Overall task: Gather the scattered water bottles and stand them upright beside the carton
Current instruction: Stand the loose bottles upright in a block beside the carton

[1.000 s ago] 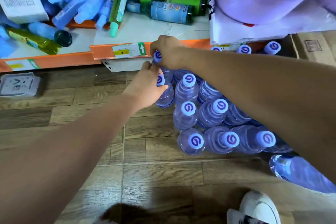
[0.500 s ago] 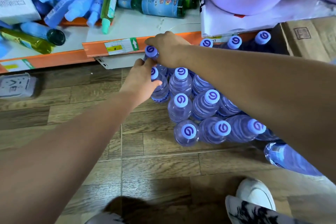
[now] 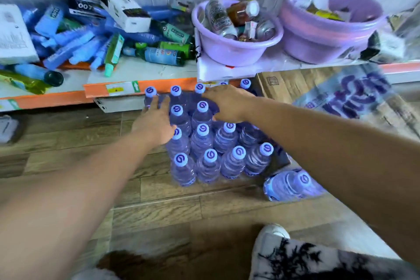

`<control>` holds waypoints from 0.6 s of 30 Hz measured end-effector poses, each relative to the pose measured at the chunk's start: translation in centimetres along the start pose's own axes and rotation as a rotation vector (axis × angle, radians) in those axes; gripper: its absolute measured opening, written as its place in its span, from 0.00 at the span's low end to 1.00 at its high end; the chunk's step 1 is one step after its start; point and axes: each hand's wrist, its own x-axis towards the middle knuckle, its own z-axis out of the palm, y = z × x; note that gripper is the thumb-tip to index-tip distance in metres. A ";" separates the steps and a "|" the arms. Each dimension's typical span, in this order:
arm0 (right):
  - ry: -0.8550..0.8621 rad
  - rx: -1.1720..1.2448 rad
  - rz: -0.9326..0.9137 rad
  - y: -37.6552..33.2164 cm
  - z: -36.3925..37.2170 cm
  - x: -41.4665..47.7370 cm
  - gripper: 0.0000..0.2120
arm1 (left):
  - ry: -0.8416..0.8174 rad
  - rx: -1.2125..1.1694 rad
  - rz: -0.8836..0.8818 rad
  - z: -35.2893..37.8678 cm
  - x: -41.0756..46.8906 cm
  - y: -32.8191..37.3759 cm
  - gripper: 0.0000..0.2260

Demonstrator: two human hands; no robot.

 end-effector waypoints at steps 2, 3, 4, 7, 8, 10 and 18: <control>-0.028 -0.025 -0.007 0.8 0.0 -1.9 0.34 | -0.005 0.066 0.041 -0.3 -1.5 2.2 0.36; -0.041 -0.043 -0.009 1.2 -0.1 -2.7 0.36 | -0.011 0.110 0.077 -0.5 -2.0 3.5 0.36; -0.052 -0.059 -0.004 1.3 -0.1 -3.2 0.37 | -0.016 0.143 0.119 -0.6 -2.5 4.8 0.36; -0.019 -0.056 0.027 1.6 -0.3 -4.7 0.39 | -0.018 0.149 0.246 -0.3 -3.3 7.9 0.36; -0.012 -0.044 0.047 1.5 -0.2 -5.2 0.40 | -0.022 0.136 0.264 0.1 -3.6 8.6 0.37; -0.019 -0.022 0.093 1.4 0.3 -6.1 0.40 | -0.047 0.141 0.270 1.0 -4.0 9.4 0.38; -0.104 -0.019 0.203 1.6 3.0 -11.2 0.39 | -0.168 0.120 0.283 3.4 -6.4 10.6 0.37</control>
